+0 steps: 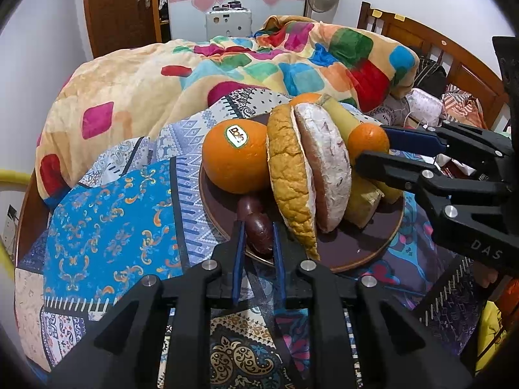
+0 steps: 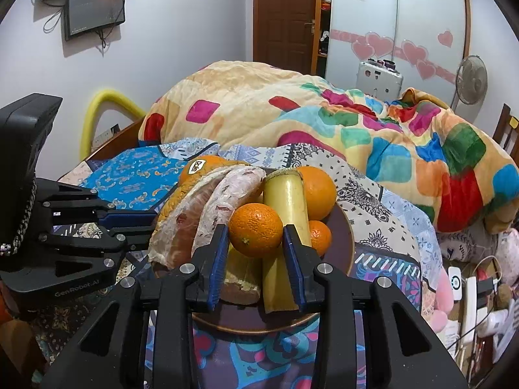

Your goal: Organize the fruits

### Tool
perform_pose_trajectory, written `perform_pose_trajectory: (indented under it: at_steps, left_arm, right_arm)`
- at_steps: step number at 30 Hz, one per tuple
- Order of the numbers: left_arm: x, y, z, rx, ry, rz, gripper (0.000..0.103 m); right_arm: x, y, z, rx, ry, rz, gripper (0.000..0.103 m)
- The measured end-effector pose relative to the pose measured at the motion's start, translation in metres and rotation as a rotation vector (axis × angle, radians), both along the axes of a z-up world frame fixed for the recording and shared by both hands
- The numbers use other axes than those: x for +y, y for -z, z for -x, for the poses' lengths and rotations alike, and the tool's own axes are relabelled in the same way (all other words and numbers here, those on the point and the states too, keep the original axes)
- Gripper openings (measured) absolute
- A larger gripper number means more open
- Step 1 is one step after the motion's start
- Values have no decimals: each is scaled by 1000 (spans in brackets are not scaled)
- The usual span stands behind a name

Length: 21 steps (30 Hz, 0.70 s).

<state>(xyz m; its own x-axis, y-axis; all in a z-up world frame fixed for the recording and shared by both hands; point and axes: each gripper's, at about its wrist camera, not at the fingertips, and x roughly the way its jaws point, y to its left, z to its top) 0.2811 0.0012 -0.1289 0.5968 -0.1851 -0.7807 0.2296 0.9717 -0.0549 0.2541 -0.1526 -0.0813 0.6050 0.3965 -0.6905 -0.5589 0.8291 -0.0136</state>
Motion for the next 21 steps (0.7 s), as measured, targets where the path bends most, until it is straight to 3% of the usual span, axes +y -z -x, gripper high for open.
perform_pose_trajectory:
  at_steps: [3,12,16,21]
  left_arm:
    - [1,0,0,-3,-9,-4,23]
    - [12,-13,12,-46,-66,-6,33]
    - [16,-35,31,-98,-93,-4,33]
    - [12,-78,71,-220,-111,0,34]
  right_arm:
    - [-1,0,0,-7,1,-5,40]
    - [-8,-13,9,-34,16,-36,40]
    - [-13,-29,22,-66,25,-51,40]
    - [-25,-57,47,-123,45,-82,40]
